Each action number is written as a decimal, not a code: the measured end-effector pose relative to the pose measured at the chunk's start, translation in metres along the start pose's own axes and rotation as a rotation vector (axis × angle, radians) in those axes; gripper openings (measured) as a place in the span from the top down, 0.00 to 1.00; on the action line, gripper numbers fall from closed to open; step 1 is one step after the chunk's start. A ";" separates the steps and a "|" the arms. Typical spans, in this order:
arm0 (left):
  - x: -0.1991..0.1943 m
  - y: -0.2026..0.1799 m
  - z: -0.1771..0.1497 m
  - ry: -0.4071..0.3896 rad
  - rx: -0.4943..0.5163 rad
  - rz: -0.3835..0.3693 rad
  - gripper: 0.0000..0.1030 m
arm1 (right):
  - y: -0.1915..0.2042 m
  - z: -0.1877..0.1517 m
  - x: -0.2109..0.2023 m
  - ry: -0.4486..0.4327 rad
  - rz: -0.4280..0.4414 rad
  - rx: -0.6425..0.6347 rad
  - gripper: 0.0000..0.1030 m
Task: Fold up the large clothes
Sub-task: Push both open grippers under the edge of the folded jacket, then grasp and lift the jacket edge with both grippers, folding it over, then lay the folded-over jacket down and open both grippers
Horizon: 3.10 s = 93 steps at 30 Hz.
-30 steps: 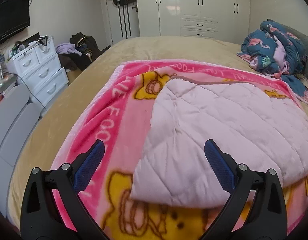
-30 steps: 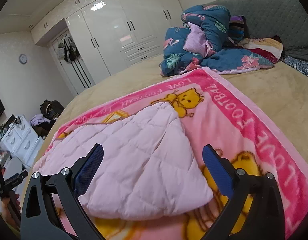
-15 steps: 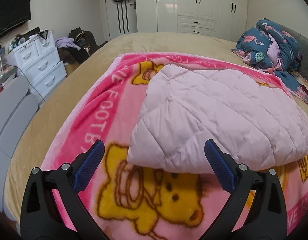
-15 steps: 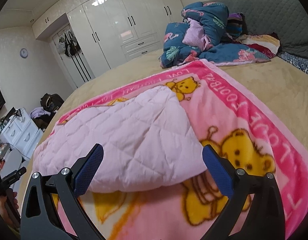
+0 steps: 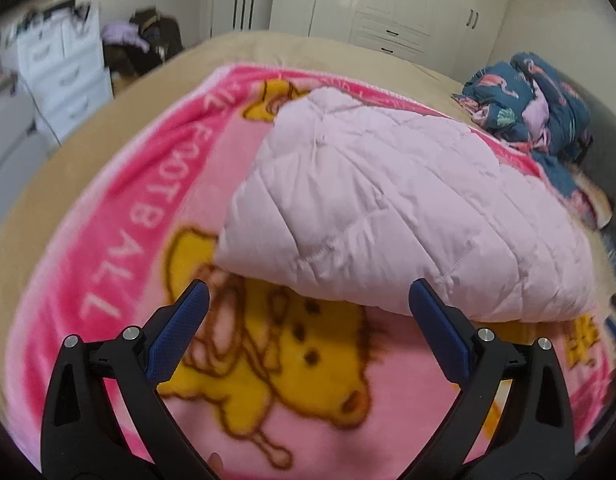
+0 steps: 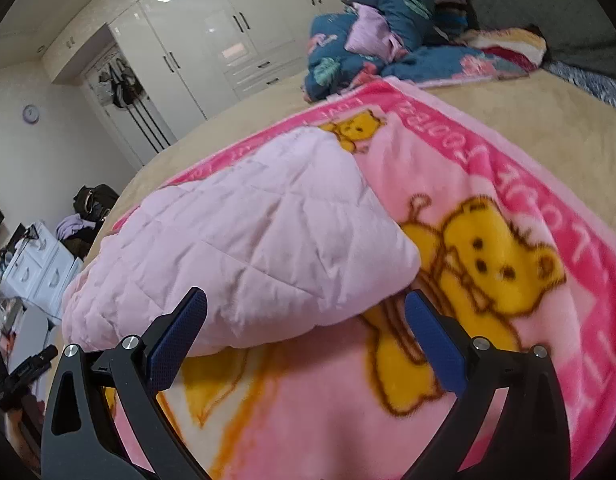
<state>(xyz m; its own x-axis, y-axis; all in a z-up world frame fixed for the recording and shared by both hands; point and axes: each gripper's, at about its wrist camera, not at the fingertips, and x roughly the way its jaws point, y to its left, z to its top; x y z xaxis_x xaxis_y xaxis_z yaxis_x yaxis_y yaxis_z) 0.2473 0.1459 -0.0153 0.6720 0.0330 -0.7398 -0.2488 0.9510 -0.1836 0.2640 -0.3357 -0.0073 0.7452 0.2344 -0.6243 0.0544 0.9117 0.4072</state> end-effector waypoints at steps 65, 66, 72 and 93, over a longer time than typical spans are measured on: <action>0.021 -0.054 0.066 -0.085 -0.143 -0.130 0.67 | 0.086 0.049 0.051 -0.050 0.059 -0.454 0.68; 0.014 -0.055 0.064 -0.090 -0.135 -0.129 0.67 | 0.089 0.047 0.042 -0.061 0.070 -0.470 0.68; -0.017 -0.054 0.042 -0.108 -0.108 -0.121 0.67 | 0.082 0.029 0.010 -0.064 0.088 -0.486 0.69; -0.049 -0.045 -0.019 -0.082 -0.057 -0.078 0.66 | 0.060 -0.021 -0.038 -0.041 0.104 -0.440 0.68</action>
<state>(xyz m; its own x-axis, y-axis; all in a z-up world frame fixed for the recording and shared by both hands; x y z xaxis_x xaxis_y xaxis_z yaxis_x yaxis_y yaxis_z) 0.2127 0.0961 0.0168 0.7449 -0.0131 -0.6671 -0.2316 0.9326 -0.2770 0.2249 -0.2830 0.0275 0.7581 0.3265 -0.5646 -0.3030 0.9429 0.1383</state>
